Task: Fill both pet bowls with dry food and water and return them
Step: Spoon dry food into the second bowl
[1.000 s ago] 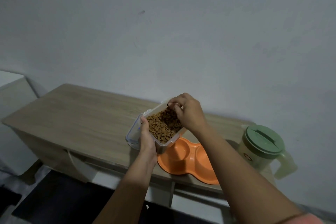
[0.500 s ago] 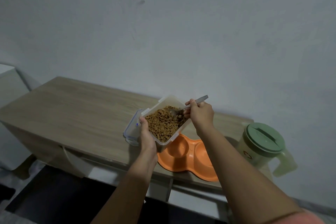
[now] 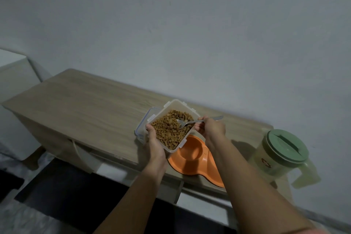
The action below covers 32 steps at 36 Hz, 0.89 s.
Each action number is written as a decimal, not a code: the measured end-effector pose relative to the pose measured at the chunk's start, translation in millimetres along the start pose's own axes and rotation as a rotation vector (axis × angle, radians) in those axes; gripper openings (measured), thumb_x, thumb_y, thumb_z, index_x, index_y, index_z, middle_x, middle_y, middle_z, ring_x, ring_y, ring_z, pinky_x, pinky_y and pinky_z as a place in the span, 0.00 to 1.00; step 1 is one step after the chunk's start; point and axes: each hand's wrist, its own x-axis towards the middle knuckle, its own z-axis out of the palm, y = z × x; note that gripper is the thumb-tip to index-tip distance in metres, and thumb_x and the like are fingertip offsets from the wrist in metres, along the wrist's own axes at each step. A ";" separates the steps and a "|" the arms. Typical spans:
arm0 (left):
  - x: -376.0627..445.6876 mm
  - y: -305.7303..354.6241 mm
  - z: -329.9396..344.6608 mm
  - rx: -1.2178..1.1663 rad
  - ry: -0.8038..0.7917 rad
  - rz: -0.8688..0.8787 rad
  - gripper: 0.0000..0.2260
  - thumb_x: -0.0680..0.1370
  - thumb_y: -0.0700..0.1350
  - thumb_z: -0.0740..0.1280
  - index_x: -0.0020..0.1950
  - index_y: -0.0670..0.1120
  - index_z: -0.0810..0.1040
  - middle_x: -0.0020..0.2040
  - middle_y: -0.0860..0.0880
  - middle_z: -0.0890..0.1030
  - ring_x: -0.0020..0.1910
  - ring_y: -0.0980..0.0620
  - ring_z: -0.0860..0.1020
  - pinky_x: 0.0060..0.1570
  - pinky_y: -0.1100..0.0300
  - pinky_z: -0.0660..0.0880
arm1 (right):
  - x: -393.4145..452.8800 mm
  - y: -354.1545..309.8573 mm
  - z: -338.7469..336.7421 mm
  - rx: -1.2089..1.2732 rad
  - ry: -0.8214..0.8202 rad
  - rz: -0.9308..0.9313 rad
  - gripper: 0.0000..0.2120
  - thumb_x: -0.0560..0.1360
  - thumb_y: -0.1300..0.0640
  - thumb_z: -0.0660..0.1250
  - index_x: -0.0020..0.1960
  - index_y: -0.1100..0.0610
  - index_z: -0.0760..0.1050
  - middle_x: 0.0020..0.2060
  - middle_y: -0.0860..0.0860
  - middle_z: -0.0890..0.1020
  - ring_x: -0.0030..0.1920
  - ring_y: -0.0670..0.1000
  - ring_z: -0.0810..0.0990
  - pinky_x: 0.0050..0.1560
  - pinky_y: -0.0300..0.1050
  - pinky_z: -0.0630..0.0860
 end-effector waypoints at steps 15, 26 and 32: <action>0.2 -5.2 -2.5 -0.050 0.079 0.081 0.25 0.82 0.59 0.50 0.72 0.44 0.63 0.56 0.41 0.75 0.63 0.37 0.75 0.63 0.38 0.72 | -1.1 -6.4 -4.3 0.153 0.004 0.018 0.13 0.80 0.63 0.60 0.38 0.64 0.75 0.29 0.55 0.77 0.27 0.49 0.76 0.24 0.36 0.77; 11.4 -9.1 -4.9 -0.090 0.131 0.074 0.30 0.80 0.64 0.49 0.75 0.46 0.62 0.66 0.41 0.73 0.65 0.41 0.74 0.65 0.40 0.72 | 5.2 -11.1 -35.5 0.158 0.083 -0.047 0.14 0.80 0.63 0.60 0.38 0.64 0.74 0.29 0.55 0.75 0.26 0.49 0.75 0.23 0.35 0.76; 10.9 -8.8 -5.1 -0.106 0.158 0.085 0.30 0.79 0.65 0.51 0.74 0.47 0.64 0.65 0.39 0.75 0.62 0.38 0.76 0.62 0.39 0.74 | 8.5 -2.1 -49.7 0.120 0.174 -0.078 0.11 0.80 0.61 0.60 0.43 0.65 0.76 0.29 0.56 0.77 0.27 0.51 0.76 0.31 0.41 0.79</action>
